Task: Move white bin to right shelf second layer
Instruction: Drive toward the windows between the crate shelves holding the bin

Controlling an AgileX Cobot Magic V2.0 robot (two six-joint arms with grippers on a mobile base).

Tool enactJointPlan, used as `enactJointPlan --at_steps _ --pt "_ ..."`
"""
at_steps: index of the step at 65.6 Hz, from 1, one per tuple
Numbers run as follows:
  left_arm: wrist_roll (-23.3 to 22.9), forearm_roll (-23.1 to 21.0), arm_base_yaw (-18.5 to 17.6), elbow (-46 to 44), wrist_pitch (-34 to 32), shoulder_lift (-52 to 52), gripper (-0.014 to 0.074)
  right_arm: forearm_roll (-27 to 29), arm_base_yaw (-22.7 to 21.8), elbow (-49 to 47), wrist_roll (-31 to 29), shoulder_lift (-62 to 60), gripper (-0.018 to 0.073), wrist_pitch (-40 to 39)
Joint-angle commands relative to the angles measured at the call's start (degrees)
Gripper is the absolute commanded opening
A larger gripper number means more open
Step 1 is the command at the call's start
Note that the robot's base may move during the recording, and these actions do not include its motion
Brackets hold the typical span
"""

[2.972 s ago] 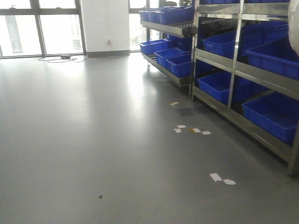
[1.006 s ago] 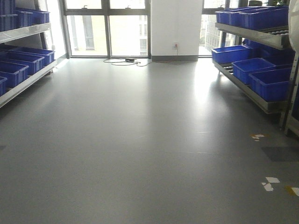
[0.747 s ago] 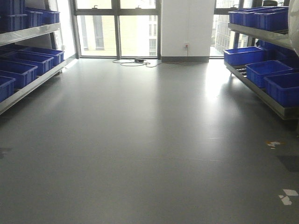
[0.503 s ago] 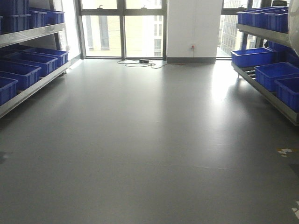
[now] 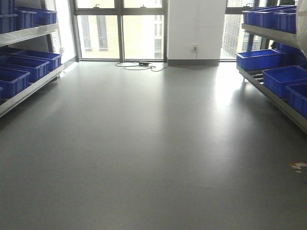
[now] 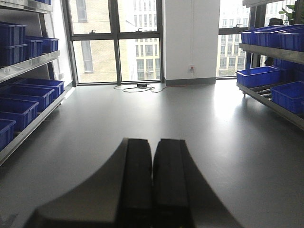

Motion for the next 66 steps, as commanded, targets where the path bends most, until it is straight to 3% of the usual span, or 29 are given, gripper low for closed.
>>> enactJointPlan --at_steps 1,66 --pt "-0.4 -0.3 -0.1 1.9 -5.0 -0.8 0.0085 0.0 -0.3 -1.8 -0.1 0.1 0.0024 -5.9" --pt "-0.4 -0.3 -0.1 1.9 -5.0 -0.8 0.0085 0.0 -0.3 -1.8 -0.1 0.1 0.0024 -5.9"
